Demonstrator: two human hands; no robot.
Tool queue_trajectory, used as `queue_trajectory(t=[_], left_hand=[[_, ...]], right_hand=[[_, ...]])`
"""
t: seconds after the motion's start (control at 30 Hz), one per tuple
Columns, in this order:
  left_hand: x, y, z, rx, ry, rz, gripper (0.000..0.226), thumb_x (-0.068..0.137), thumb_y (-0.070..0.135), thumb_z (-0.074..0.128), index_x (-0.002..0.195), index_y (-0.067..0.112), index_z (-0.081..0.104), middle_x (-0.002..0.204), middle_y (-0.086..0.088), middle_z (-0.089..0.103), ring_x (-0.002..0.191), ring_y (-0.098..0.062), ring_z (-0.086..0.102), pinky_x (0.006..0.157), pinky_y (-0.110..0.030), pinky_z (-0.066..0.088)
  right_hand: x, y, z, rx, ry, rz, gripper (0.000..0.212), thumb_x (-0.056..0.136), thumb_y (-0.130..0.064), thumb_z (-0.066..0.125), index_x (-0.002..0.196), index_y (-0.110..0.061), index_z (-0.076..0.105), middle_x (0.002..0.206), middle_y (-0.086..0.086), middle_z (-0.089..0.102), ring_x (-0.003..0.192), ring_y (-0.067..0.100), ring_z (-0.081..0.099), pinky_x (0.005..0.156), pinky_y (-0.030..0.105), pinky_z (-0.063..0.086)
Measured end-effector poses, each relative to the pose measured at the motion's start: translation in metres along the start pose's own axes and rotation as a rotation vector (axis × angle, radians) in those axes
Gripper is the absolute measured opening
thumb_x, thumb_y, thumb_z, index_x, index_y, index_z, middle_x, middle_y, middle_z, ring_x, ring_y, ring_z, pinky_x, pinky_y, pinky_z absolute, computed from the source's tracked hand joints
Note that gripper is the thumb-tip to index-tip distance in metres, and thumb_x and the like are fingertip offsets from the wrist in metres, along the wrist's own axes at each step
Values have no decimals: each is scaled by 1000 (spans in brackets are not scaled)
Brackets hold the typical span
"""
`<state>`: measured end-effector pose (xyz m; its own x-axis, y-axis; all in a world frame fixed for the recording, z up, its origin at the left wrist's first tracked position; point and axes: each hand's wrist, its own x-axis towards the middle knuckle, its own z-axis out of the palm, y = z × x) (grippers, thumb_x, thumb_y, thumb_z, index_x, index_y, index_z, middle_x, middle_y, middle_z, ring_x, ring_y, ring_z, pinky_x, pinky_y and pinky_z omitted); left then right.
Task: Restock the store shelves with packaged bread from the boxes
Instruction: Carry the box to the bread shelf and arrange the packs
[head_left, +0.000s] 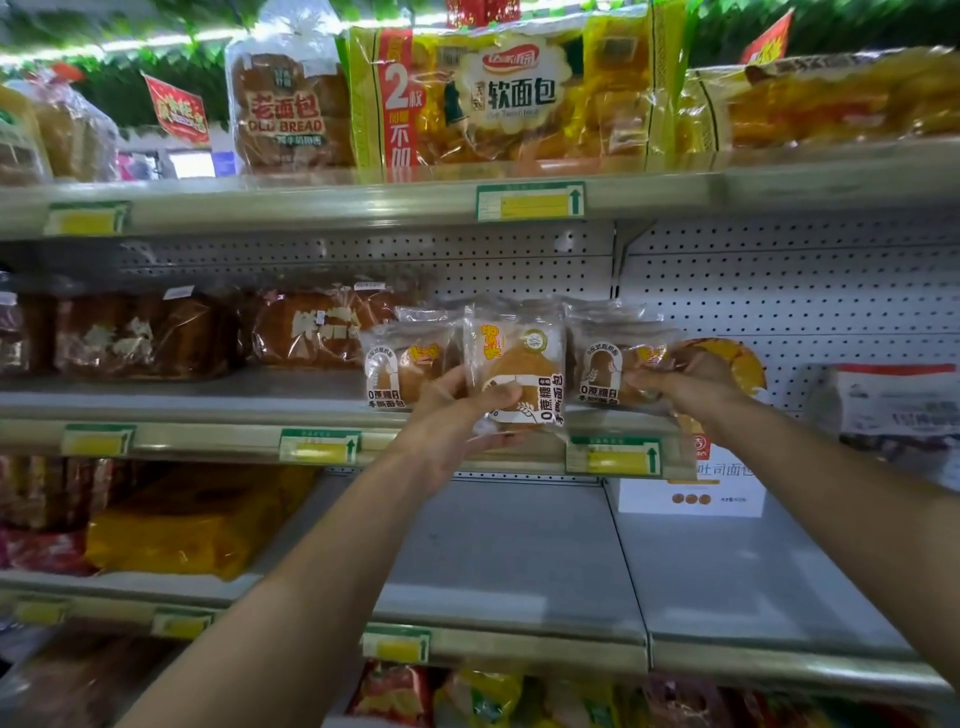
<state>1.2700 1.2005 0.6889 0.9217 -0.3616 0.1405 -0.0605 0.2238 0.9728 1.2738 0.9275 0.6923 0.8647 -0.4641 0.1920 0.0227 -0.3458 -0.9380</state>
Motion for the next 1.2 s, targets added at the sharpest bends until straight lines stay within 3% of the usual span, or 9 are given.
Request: queue_trajectory(t=[0.17,0.37,0.6,0.73,0.83,0.9,1.07,1.13,1.2], left_hand=[[6,6,6,137,-82,62,38,86,9,72,122,17,64,111,-6,74,98,-24,73,81,-39,60],[23,20,21,267,-52,111,45,78,5,79,118,1,58,109,-13,72,94,-27,73,81,-53,59],[47,38,42,431,-92,182,35,80,9,79,110,0,65,98,-11,75,80,-26,68,67,-34,56],[61,50,62,653,-142,221,24,81,9,77,103,8,68,97,0,73,75,-12,67,58,-14,51],[71,49,69,811,-186,230,25,81,10,78,105,13,70,103,5,70,81,-9,67,68,-18,54],[74,44,72,845,-215,211,25,83,7,75,108,12,70,100,5,67,78,-14,68,62,-23,57],[80,29,75,997,-213,283,28,88,15,72,115,14,69,117,-1,68,81,-12,66,65,-20,54],[82,26,76,1060,-186,322,33,88,18,72,120,14,67,123,-2,67,89,-11,63,78,-22,50],[81,26,77,1158,-147,402,35,87,20,73,121,15,66,126,-3,65,103,-16,62,92,-30,49]], right_hand=[[1,0,-3,-5,21,-20,47,77,-18,82,111,-9,52,87,2,62,74,11,57,75,31,48],[6,1,-14,-35,81,-9,56,76,-36,81,119,-13,54,111,5,61,105,25,59,91,40,50],[2,-3,-27,92,247,-141,45,89,-32,67,126,-12,53,113,3,59,107,24,58,94,52,51],[0,-4,-30,117,216,-178,22,94,-21,60,112,-10,64,109,6,65,107,25,60,95,43,51],[-3,-3,-33,155,189,-166,21,99,-27,52,107,-12,65,102,6,67,94,20,61,89,42,50],[-8,-2,-34,187,149,-151,30,101,-36,47,110,-13,63,96,1,66,87,15,60,81,37,49],[-8,12,-34,160,59,-163,41,95,-49,53,121,-19,61,112,3,68,100,20,65,78,35,51],[-8,13,-31,122,60,-195,42,93,-46,58,125,-19,59,112,4,68,99,20,66,75,33,51],[-7,12,-28,98,103,-226,39,95,-41,57,124,-16,59,113,5,66,99,20,65,83,36,53]])
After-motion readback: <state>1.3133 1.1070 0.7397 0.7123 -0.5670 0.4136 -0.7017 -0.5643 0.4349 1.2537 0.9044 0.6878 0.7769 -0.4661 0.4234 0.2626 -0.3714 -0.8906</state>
